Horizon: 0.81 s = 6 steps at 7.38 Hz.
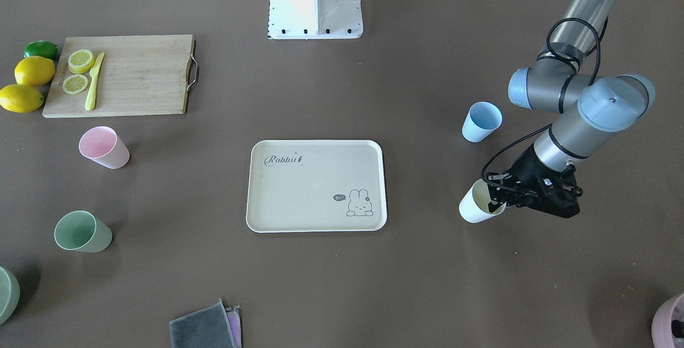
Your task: Place all cups on tray
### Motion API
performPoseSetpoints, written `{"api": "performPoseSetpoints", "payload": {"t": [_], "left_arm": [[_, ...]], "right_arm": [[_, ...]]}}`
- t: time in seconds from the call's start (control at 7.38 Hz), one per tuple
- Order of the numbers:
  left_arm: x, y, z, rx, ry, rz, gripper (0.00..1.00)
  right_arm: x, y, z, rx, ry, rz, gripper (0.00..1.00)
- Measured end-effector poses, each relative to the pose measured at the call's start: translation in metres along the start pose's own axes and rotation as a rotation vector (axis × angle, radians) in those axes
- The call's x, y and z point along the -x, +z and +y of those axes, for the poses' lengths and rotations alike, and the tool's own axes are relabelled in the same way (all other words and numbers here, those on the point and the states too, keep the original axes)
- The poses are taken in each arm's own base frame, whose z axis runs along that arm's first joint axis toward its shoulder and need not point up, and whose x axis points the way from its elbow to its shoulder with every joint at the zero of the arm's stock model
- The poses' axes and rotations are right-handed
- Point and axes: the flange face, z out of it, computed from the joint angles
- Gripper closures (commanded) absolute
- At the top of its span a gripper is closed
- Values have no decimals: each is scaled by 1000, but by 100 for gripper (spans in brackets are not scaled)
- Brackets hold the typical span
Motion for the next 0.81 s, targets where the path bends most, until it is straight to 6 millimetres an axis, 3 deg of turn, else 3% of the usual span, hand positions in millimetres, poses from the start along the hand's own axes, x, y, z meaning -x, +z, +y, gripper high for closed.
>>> {"api": "performPoseSetpoints", "payload": {"t": [0.27,0.54,0.68,0.81], "left_arm": [[-99,11,-5,17,-65,4,100],[-198,46,-2,6,-101,-50,100],[-218,60,0,2,-110,-75,100],[-225,68,0,0,-112,-93,100]], "right_arm": [[-2,1,2,4,4,1,0],[-3,2,2,6,5,2,0],[-4,2,3,6,6,2,0],[-4,2,3,7,6,2,0]]}}
